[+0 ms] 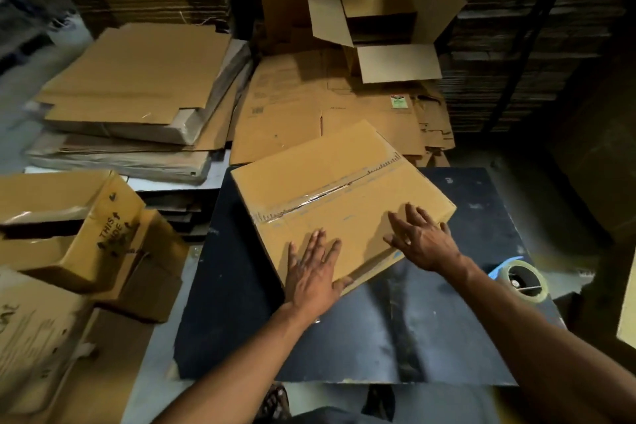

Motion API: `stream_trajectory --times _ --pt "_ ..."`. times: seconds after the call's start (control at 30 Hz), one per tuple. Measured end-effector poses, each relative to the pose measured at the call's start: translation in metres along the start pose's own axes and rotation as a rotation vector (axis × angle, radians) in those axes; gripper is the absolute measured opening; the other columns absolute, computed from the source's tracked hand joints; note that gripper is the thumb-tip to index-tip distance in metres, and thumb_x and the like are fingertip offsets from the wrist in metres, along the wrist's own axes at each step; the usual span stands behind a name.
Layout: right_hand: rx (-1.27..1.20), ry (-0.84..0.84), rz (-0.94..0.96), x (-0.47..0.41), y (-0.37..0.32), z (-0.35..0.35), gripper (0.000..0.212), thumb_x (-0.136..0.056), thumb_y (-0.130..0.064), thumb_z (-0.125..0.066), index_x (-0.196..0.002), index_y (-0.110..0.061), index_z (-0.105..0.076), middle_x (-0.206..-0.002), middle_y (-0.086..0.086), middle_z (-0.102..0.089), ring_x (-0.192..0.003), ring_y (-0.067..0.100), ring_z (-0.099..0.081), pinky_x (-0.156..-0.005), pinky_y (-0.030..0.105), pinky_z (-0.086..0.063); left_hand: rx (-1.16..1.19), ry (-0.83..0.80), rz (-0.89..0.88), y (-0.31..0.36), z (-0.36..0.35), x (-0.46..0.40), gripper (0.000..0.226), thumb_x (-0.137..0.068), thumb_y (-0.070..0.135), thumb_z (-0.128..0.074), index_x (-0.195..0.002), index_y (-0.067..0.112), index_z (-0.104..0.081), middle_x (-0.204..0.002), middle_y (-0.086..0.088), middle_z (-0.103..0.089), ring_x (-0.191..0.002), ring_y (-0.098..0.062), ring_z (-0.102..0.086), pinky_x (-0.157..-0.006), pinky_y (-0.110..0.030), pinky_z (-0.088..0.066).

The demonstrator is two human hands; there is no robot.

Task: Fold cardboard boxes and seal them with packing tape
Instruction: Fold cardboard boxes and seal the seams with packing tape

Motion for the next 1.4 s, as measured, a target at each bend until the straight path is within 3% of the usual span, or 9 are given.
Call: stream_trajectory --times 0.23,0.4,0.57,0.63,0.73,0.9,1.17,1.27,1.4 --pt "0.06 0.059 0.08 0.041 -0.095 -0.018 0.064 -0.1 -0.06 -0.046 -0.156 -0.033 -0.03 -0.165 0.015 -0.026 -0.144 0.035 -0.036 -0.107 0.055 -0.04 -0.097 0.108 0.273 -0.116 0.044 -0.024 0.067 -0.099 0.035 -0.065 -0.158 0.035 -0.034 -0.167 -0.008 -0.029 -0.152 -0.033 -0.027 -0.122 -0.052 -0.027" --pt "-0.235 0.084 0.08 0.024 -0.131 0.001 0.045 -0.098 -0.059 -0.053 -0.134 -0.034 -0.06 -0.123 0.005 -0.069 -0.108 0.026 -0.065 -0.09 0.041 -0.056 0.24 0.206 0.505 -0.154 0.061 -0.032 0.058 -0.097 0.026 -0.066 -0.151 0.021 -0.044 -0.156 -0.015 -0.042 -0.14 -0.035 -0.044 -0.105 -0.048 -0.05" --pt "-0.121 0.143 -0.147 0.021 -0.056 0.0 0.051 -0.101 -0.058 -0.047 -0.147 -0.036 -0.04 -0.162 0.016 -0.03 -0.149 0.043 -0.029 -0.111 0.062 -0.037 1.017 0.196 0.692 -0.088 0.027 0.008 0.093 -0.098 0.043 -0.066 -0.166 0.025 -0.004 -0.169 -0.007 -0.024 -0.146 -0.034 -0.04 -0.112 -0.045 -0.042" --pt "-0.172 0.14 -0.174 0.031 -0.041 -0.02 0.051 -0.105 -0.054 -0.042 -0.149 -0.034 -0.028 -0.129 0.016 -0.058 -0.112 0.033 -0.063 -0.086 0.045 -0.057 1.178 0.08 0.704 -0.05 0.007 0.017 0.097 -0.099 0.047 -0.064 -0.166 0.026 0.004 -0.171 -0.006 -0.018 -0.149 -0.034 -0.036 -0.116 -0.045 -0.038" --pt "-0.129 0.13 -0.039 0.046 -0.063 -0.062 0.079 -0.093 -0.038 -0.063 -0.155 -0.015 -0.019 -0.067 0.008 -0.063 -0.046 0.023 -0.045 -0.043 0.032 -0.034 1.284 0.011 0.706 -0.036 -0.015 0.005 0.102 -0.098 0.051 -0.065 -0.165 0.019 0.005 -0.17 -0.01 -0.021 -0.151 -0.034 -0.032 -0.119 -0.043 -0.033" --pt "0.08 0.061 0.185 0.062 -0.155 -0.074 0.06 -0.073 -0.032 -0.066 -0.127 -0.005 -0.063 -0.055 0.003 -0.062 -0.041 0.026 -0.056 -0.043 0.031 -0.015 1.121 0.083 0.637 -0.112 -0.005 -0.025 0.086 -0.092 0.033 -0.074 -0.162 0.026 -0.025 -0.151 -0.004 -0.054 -0.13 -0.031 -0.056 -0.106 -0.036 -0.048" --pt "-0.432 0.227 0.195 0.059 -0.19 -0.025 0.035 -0.094 -0.045 -0.056 -0.122 -0.032 -0.072 -0.112 -0.01 -0.076 -0.093 0.015 -0.072 -0.078 0.034 -0.059 0.898 -0.086 0.277 -0.165 0.019 -0.067 0.082 -0.101 0.033 -0.066 -0.165 0.032 -0.015 -0.166 -0.002 -0.033 -0.15 -0.026 -0.037 -0.116 -0.043 -0.038" --pt "-0.225 0.427 -0.077 0.075 -0.096 -0.013 0.049 -0.088 -0.056 -0.059 -0.134 -0.04 -0.065 -0.145 -0.002 -0.06 -0.124 0.029 -0.059 -0.092 0.048 -0.056 0.413 0.08 0.112 -0.119 0.04 -0.043 0.079 -0.102 0.055 -0.052 -0.166 0.03 -0.011 -0.171 -0.009 -0.018 -0.153 -0.033 -0.029 -0.119 -0.047 -0.034" --pt "-0.139 0.236 -0.355 0.101 0.024 -0.038 0.076 -0.085 -0.065 -0.07 -0.152 -0.054 -0.038 -0.169 0.01 -0.022 -0.153 0.038 -0.025 -0.112 0.052 -0.038 0.183 0.334 -0.325 -0.01 0.026 0.011 0.074 -0.093 0.067 -0.044 -0.155 0.028 -0.041 -0.165 -0.011 -0.03 -0.152 -0.027 -0.03 -0.119 -0.054 -0.024"
Point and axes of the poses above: each hand's wrist, its own x-axis away from the middle knuckle, its own z-axis out of the back of the hand, y = z × x, the point moved 9 cm from there along -x, towards the middle knuckle
